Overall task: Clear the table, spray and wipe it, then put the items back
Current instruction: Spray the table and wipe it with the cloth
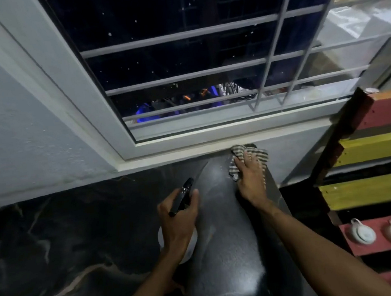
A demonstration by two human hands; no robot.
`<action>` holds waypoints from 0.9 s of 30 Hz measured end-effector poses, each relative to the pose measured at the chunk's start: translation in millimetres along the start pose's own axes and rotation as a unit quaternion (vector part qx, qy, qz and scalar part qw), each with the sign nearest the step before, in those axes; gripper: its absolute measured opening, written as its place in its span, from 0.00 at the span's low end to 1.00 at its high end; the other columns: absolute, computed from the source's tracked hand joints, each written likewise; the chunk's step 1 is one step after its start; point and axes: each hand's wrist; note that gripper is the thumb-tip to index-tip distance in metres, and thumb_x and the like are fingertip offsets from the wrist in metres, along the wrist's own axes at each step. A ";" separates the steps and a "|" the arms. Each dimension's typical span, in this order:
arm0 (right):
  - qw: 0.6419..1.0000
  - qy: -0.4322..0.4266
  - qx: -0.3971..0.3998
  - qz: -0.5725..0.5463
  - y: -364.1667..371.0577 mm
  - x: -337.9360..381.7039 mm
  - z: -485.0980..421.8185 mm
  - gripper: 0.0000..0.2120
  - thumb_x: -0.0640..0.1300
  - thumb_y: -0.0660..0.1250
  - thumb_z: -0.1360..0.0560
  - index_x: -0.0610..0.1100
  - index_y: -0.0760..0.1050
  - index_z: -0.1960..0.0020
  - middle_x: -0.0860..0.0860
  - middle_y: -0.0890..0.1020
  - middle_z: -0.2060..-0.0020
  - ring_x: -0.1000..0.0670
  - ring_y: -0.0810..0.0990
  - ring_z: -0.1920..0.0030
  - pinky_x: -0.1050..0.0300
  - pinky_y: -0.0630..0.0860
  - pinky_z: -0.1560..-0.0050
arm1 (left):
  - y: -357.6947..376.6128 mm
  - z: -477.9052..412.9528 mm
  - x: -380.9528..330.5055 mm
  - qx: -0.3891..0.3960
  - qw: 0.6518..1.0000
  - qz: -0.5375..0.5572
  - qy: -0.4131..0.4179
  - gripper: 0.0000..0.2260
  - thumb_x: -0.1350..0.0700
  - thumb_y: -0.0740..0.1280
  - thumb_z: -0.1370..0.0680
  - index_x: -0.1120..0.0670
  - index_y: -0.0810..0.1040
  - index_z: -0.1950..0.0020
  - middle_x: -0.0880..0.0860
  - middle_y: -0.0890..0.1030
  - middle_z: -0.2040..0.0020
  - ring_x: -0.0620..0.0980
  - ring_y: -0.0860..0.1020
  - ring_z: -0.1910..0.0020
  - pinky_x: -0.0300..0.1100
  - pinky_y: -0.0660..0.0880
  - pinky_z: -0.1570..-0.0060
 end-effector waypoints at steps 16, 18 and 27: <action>0.997 -0.079 0.020 -0.004 61.1 99.8 -8.2 0.32 0.34 0.64 0.27 0.46 0.65 0.23 0.45 0.56 0.20 0.42 0.52 0.19 0.45 0.47 0.20 | -94.4 2.6 20.4 -0.093 0.993 -0.066 -0.029 0.20 0.60 0.75 0.24 0.47 0.70 0.71 0.43 0.72 0.74 0.38 0.70 0.75 0.32 0.66 0.71; 0.999 -0.048 0.004 0.011 69.6 118.1 -7.5 0.32 0.36 0.64 0.26 0.45 0.64 0.23 0.44 0.56 0.20 0.41 0.51 0.19 0.45 0.46 0.20 | -116.0 3.5 28.8 -0.100 0.992 -0.074 -0.032 0.20 0.62 0.75 0.24 0.50 0.71 0.71 0.46 0.73 0.74 0.39 0.71 0.75 0.32 0.66 0.72; 0.995 -0.087 0.010 0.055 124.8 223.5 -8.1 0.30 0.37 0.65 0.26 0.45 0.65 0.24 0.42 0.61 0.22 0.41 0.56 0.21 0.48 0.49 0.20 | -234.2 -12.6 77.8 -0.126 0.990 -0.053 -0.029 0.16 0.59 0.74 0.24 0.55 0.74 0.69 0.50 0.76 0.72 0.48 0.76 0.73 0.44 0.74 0.70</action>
Point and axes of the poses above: each hand's wrist, its own z-axis away from the middle knuckle, its own y-axis out of the palm, x = y × z
